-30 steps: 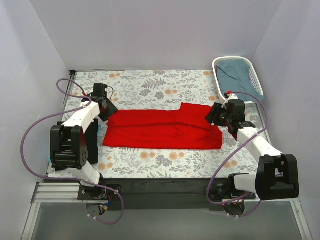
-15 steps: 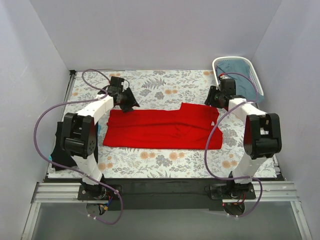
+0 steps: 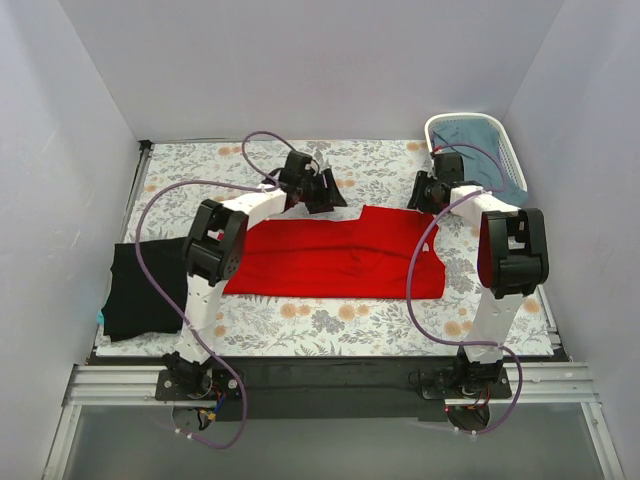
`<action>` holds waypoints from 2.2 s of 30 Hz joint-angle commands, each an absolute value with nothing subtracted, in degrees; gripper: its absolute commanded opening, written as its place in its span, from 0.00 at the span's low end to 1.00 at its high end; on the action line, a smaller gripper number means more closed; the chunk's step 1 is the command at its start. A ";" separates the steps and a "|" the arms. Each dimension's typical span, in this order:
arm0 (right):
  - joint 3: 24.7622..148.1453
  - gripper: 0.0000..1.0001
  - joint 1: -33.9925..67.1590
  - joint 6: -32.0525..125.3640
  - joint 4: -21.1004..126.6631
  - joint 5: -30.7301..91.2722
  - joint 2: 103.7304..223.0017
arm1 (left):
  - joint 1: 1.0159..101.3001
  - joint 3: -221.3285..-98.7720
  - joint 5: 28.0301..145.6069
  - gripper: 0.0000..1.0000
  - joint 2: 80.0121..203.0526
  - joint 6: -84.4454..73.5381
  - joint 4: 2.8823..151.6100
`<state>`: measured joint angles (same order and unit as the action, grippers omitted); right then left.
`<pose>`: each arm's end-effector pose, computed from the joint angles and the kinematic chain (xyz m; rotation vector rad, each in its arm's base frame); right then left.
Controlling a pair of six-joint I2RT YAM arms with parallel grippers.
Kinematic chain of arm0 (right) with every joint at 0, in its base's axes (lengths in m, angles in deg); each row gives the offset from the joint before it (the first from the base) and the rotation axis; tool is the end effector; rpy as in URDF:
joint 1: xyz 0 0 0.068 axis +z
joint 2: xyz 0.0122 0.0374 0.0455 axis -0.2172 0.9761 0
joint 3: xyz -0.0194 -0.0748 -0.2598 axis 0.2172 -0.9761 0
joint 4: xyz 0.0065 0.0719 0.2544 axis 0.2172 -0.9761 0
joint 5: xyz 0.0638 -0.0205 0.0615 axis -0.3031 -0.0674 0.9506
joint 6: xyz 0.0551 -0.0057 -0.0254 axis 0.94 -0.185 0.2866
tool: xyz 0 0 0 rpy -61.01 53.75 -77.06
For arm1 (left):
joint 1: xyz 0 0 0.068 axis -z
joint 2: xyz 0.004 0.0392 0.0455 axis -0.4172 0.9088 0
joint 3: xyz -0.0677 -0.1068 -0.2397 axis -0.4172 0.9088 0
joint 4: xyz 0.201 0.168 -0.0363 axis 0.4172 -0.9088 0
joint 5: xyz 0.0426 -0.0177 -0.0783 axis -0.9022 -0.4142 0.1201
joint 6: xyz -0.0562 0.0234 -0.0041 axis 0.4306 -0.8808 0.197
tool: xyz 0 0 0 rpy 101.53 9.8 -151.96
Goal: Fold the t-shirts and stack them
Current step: Fold the tshirt
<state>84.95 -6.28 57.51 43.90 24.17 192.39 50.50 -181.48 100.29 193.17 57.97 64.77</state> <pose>0.4275 0.0481 0.1773 0.2231 2.3656 0.2331 0.4445 -0.2339 0.1554 -0.9060 2.5023 -1.1960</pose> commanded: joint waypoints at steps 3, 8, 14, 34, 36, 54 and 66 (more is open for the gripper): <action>86.58 0.48 -6.92 57.77 43.80 22.98 192.06 | 54.27 -190.96 101.58 0.51 198.92 54.69 71.27; 86.05 0.48 -7.36 58.03 43.88 23.60 191.53 | 55.15 -196.07 101.32 0.50 204.63 54.95 70.31; 85.88 0.48 -7.36 58.65 43.88 25.09 191.18 | 56.03 -198.88 100.53 0.49 207.45 54.77 69.43; 84.74 0.47 -8.06 58.39 43.88 26.23 188.37 | 58.94 -202.75 99.04 0.14 210.44 54.51 65.83; 84.82 0.47 -8.06 58.47 43.80 26.50 188.28 | 59.02 -203.89 98.95 0.04 210.00 54.51 65.48; 85.09 0.53 -8.24 57.59 43.88 28.16 189.68 | 59.02 -194.85 100.00 0.00 197.35 56.97 70.57; 85.61 0.54 -8.15 57.94 43.89 30.62 190.65 | 58.94 -184.56 102.46 0.00 191.11 58.73 74.79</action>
